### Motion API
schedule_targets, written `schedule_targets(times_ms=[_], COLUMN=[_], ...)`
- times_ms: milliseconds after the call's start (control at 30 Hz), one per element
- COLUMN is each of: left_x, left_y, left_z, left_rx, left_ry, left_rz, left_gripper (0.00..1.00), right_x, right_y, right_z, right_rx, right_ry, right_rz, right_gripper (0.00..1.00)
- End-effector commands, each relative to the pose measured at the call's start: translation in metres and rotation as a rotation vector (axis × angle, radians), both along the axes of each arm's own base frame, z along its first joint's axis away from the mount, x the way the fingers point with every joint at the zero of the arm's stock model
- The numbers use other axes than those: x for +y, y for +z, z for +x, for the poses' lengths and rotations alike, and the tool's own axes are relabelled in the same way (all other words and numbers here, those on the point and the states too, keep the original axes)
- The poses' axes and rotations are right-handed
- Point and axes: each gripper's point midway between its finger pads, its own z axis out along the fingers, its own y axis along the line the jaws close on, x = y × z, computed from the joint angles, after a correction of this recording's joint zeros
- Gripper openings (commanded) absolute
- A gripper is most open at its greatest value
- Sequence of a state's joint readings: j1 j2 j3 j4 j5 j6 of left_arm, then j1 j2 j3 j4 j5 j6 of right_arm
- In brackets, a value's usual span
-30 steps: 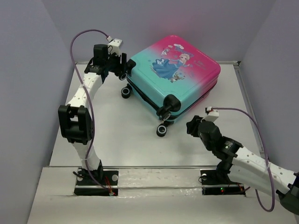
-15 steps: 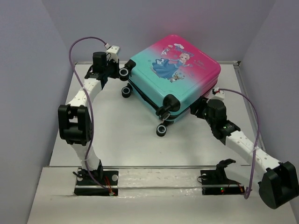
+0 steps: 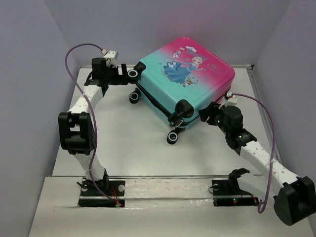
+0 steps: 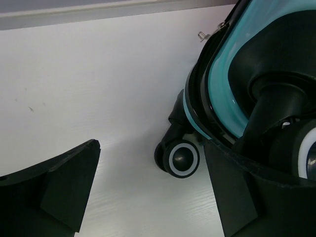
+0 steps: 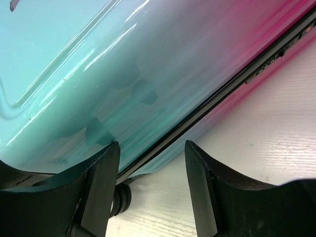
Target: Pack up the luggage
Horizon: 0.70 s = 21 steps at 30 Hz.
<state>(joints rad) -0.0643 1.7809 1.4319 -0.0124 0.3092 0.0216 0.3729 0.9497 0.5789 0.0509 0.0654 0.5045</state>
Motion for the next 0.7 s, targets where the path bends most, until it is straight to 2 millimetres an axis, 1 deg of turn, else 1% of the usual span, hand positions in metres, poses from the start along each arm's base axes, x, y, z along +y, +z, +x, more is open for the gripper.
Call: schedule_targets(times_ms=[0, 33, 67, 100, 133, 233, 300, 367, 433, 533, 567, 600, 667], left_x=[-0.016, -0.014, -0.002, 0.005, 0.004, 0.005, 0.006, 0.000, -0.011, -0.026, -0.030, -0.032, -0.034], left_y=[0.052, 0.058, 0.069, 0.073, 0.082, 0.089, 0.089, 0.093, 0.090, 0.087, 0.086, 0.088, 0.083], left_z=[-0.003, -0.005, -0.005, -0.006, -0.010, -0.014, -0.014, -0.017, -0.023, -0.030, -0.033, -0.035, -0.036], left_rx=[-0.088, -0.094, -0.113, -0.118, -0.138, -0.123, -0.102, -0.085, -0.047, -0.041, -0.061, -0.062, -0.068], left_ry=[-0.048, -0.049, -0.015, -0.003, -0.024, -0.024, -0.011, -0.046, -0.108, -0.191, -0.221, -0.230, -0.243], left_rz=[-0.211, -0.245, -0.301, -0.330, -0.363, -0.440, -0.483, -0.559, -0.594, -0.570, -0.539, -0.539, -0.490], left_gripper=[0.99, 0.99, 0.99, 0.99, 0.99, 0.99, 0.99, 0.99, 0.99, 0.99, 0.99, 0.99, 0.99], right_x=[0.008, 0.007, 0.007, 0.007, 0.008, 0.008, 0.008, 0.009, 0.009, 0.009, 0.010, 0.009, 0.010], right_y=[0.012, 0.012, 0.012, 0.011, 0.012, 0.011, 0.010, 0.010, 0.011, 0.011, 0.011, 0.011, 0.011], right_z=[0.001, 0.001, 0.000, 0.000, 0.000, -0.001, -0.001, -0.001, -0.002, -0.002, -0.002, -0.002, -0.001], right_rx=[-0.061, -0.065, -0.064, -0.063, -0.065, -0.061, -0.059, -0.060, -0.061, -0.060, -0.061, -0.062, -0.060], right_ry=[0.054, 0.051, 0.052, 0.052, 0.056, 0.058, 0.060, 0.065, 0.065, 0.067, 0.070, 0.069, 0.070], right_rz=[0.006, 0.001, -0.002, -0.004, 0.000, 0.001, -0.001, -0.001, 0.001, 0.000, -0.001, -0.001, 0.001], right_gripper=[0.61, 0.61, 0.61, 0.61, 0.61, 0.61, 0.61, 0.61, 0.62, 0.62, 0.62, 0.62, 0.62])
